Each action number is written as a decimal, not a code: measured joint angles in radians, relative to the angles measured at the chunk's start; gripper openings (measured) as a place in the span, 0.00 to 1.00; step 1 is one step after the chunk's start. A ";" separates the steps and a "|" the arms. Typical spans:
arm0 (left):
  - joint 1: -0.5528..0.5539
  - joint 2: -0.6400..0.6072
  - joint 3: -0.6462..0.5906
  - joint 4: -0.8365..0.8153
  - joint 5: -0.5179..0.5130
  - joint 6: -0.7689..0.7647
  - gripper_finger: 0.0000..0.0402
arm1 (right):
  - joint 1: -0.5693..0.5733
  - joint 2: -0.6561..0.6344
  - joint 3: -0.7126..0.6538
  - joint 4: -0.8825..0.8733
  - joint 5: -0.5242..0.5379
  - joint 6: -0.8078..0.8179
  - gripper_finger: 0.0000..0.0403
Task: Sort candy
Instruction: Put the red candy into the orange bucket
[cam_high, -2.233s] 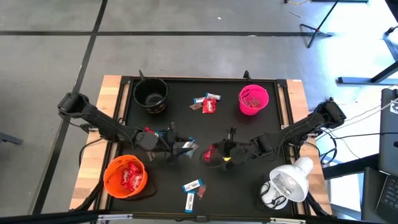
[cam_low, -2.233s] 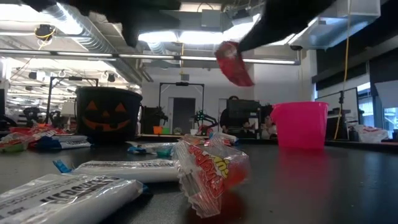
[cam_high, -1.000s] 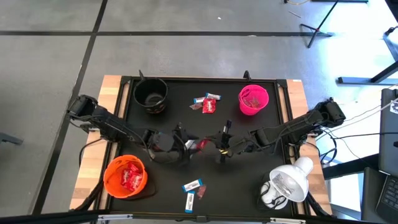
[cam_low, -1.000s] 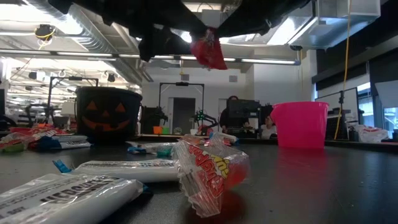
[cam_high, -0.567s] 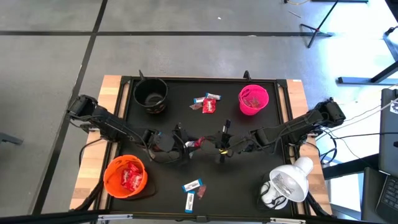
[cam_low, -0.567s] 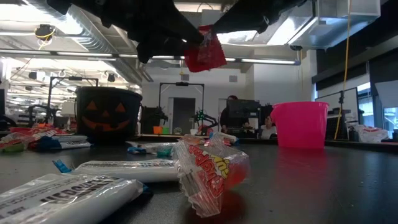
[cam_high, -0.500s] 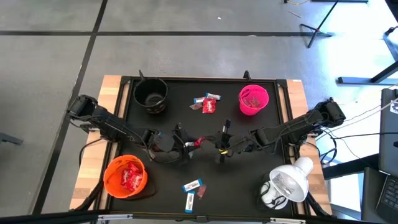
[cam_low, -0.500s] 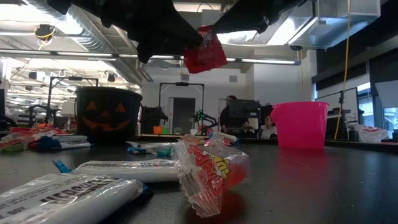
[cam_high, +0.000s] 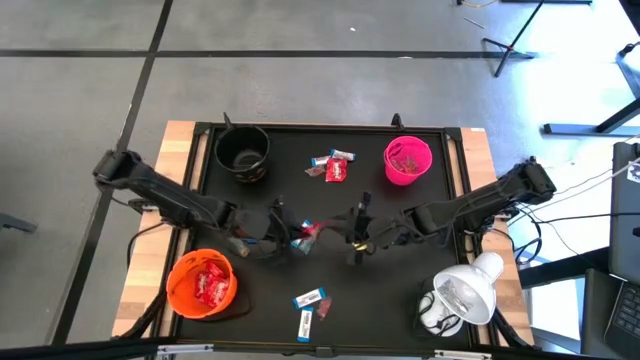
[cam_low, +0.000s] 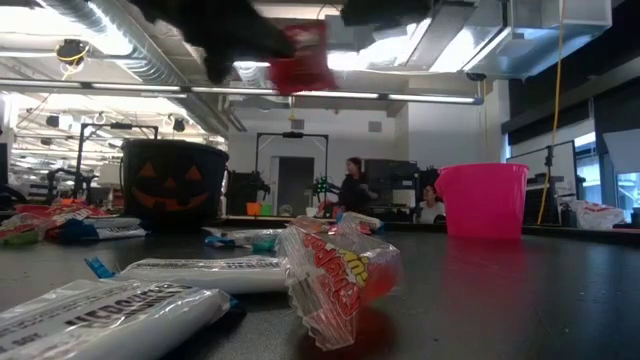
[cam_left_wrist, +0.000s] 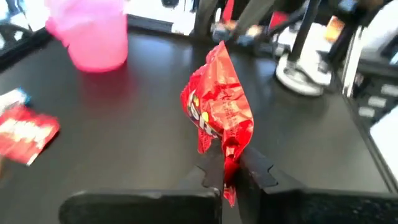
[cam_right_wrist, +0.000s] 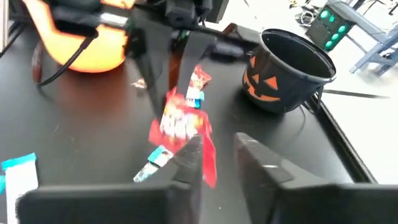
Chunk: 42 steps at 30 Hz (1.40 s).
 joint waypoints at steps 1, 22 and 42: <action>-0.006 -0.033 -0.001 -0.057 0.001 -0.007 0.01 | 0.008 0.000 0.025 -0.037 0.003 0.000 0.28; -0.438 -0.365 0.399 -1.224 0.308 -0.848 0.00 | 0.061 0.000 0.142 -0.266 0.080 0.008 0.47; -0.783 -0.239 0.333 -1.335 0.296 -1.382 0.20 | 0.061 0.000 0.142 -0.288 0.072 0.028 0.47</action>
